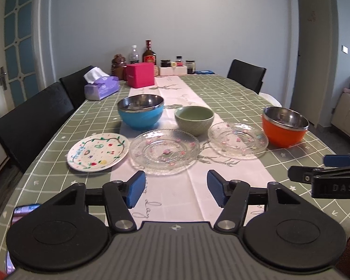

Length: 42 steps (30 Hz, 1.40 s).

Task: Organize plates and bowls

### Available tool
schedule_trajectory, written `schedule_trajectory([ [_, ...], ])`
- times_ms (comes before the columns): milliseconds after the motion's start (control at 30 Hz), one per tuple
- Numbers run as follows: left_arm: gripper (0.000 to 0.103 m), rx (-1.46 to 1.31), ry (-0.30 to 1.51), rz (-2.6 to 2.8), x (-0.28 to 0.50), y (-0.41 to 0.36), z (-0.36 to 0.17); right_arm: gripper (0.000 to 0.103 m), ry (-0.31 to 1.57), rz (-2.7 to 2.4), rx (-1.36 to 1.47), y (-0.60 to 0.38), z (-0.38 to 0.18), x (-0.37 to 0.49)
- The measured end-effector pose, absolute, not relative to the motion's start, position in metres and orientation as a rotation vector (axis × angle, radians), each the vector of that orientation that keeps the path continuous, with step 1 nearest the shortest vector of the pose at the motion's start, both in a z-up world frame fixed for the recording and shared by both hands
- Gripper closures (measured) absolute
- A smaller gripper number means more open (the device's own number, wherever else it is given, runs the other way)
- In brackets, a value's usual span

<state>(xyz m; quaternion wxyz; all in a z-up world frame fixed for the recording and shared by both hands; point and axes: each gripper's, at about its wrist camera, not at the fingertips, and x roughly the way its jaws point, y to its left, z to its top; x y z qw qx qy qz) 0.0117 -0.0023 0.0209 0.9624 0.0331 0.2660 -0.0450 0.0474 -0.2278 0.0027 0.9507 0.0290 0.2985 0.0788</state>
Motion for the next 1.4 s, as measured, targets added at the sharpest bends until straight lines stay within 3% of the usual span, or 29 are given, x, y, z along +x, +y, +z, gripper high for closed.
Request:
schedule_trajectory([
  [100,0.039,0.066,0.557,-0.120,0.020,-0.001,0.027,0.019,0.624,0.196,0.052,-0.224,0.008,0.058],
  [167,0.048,0.046,0.585,-0.145,0.028,0.002,0.029,0.027,0.634,0.232,0.052,-0.219,0.012,0.067],
  [233,0.069,0.024,0.624,-0.167,0.038,0.007,0.031,0.032,0.651,0.269,0.064,-0.214,0.015,0.078],
  [300,0.074,0.004,0.670,-0.188,0.051,0.014,0.033,0.034,0.666,0.309,0.077,-0.206,0.017,0.090],
  [400,0.090,-0.011,0.715,-0.192,0.073,0.024,0.035,0.052,0.697,0.357,0.102,-0.194,0.018,0.110],
  [533,0.097,-0.121,0.802,-0.191,0.110,0.045,0.029,0.059,0.780,0.401,0.173,-0.180,0.008,0.147],
  [733,0.096,-0.335,0.940,-0.102,0.164,0.079,-0.006,0.072,0.900,0.422,0.291,-0.168,-0.018,0.198],
  [867,0.095,-0.402,0.943,-0.066,0.179,0.093,-0.017,0.072,0.941,0.408,0.366,-0.166,-0.032,0.225],
  [933,0.086,-0.418,0.933,-0.067,0.183,0.096,-0.020,0.072,0.959,0.406,0.396,-0.165,-0.037,0.235],
  [1200,0.071,-0.434,0.902,-0.065,0.203,0.094,-0.030,0.072,0.984,0.406,0.420,-0.163,-0.051,0.258],
  [1400,0.070,-0.434,0.856,-0.042,0.203,0.092,-0.037,0.072,0.973,0.414,0.425,-0.163,-0.053,0.267],
])
